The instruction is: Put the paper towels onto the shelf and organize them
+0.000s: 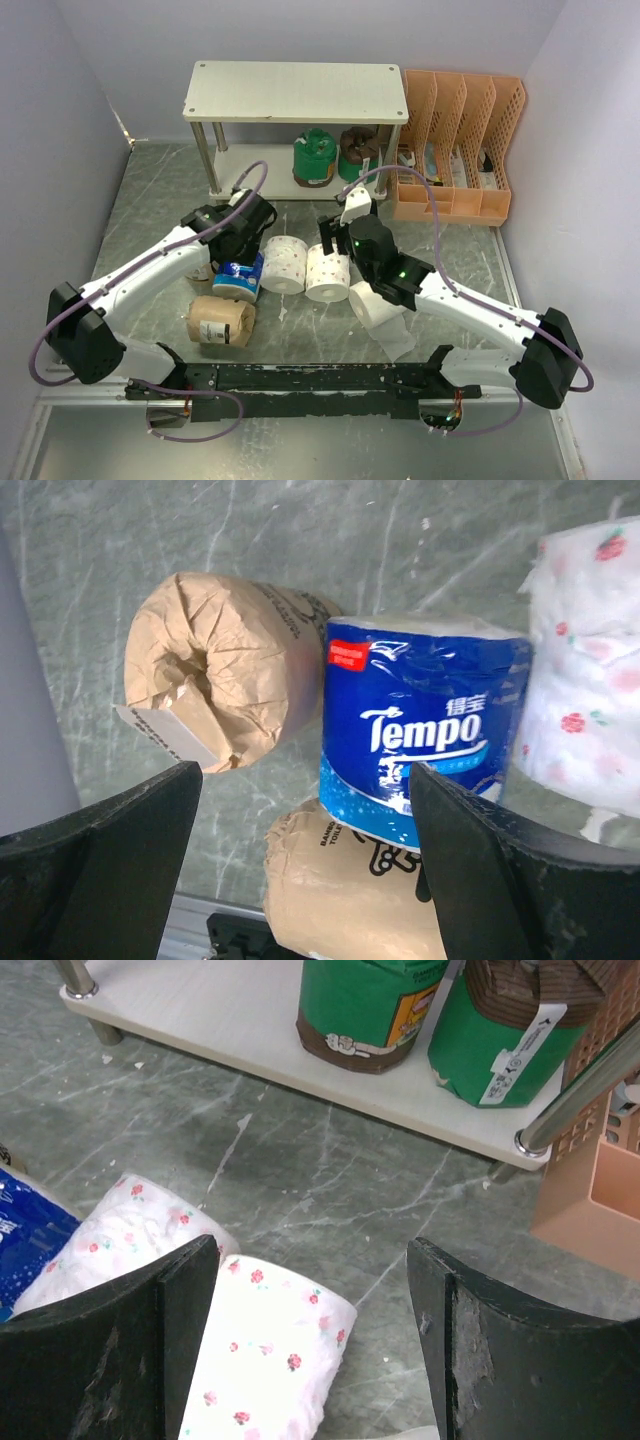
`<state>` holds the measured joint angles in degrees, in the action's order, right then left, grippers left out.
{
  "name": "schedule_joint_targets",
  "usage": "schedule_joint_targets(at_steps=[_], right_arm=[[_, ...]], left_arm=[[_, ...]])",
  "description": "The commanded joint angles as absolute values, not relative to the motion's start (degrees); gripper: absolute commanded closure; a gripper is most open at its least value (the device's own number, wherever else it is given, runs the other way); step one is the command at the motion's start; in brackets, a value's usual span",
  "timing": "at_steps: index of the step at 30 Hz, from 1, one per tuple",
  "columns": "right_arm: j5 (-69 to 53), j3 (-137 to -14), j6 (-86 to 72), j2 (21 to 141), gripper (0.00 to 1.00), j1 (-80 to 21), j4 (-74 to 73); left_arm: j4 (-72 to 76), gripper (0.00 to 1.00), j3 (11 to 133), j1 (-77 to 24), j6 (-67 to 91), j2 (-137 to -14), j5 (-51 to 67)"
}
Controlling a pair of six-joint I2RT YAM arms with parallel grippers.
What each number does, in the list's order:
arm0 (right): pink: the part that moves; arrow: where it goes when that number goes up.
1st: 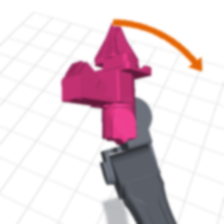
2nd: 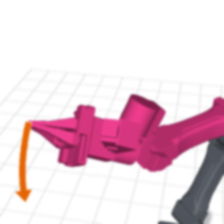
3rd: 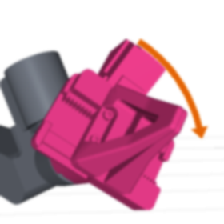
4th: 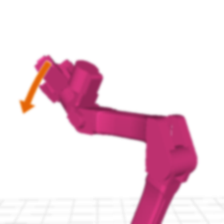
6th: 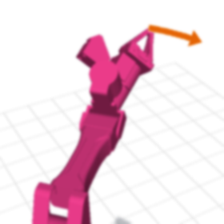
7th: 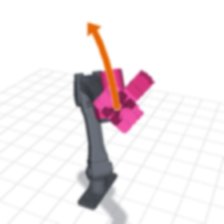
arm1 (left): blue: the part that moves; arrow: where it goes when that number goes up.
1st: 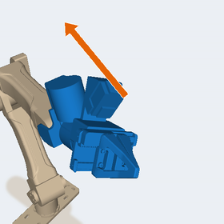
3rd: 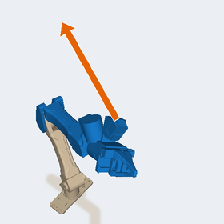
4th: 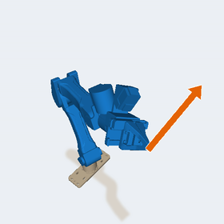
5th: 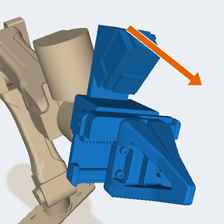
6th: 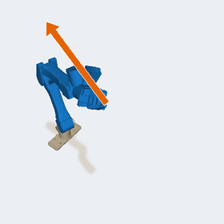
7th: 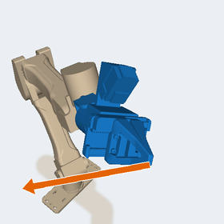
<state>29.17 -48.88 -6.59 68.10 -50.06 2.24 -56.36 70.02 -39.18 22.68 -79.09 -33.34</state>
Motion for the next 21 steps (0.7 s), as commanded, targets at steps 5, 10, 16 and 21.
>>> schedule_joint_targets(at_steps=[5,10,16,21], right_arm=[[30.74,-47.04,-6.72,64.71,0.25,-50.14,0.63],[31.64,-45.50,-6.24,61.97,0.25,-50.10,0.52],[31.73,-44.68,-6.96,61.71,0.25,-50.12,0.00],[31.64,-43.84,-7.09,61.53,0.25,-50.10,0.39]], left_arm=[[-62.43,0.04,69.47,-40.77,29.13,-82.00,-48.30],[-60.83,0.04,67.70,-40.54,29.05,-84.66,-47.65],[-55.00,0.04,63.65,-38.68,26.83,-86.60,-42.81],[-51.61,0.04,61.94,-34.96,24.81,-85.53,-41.21]])
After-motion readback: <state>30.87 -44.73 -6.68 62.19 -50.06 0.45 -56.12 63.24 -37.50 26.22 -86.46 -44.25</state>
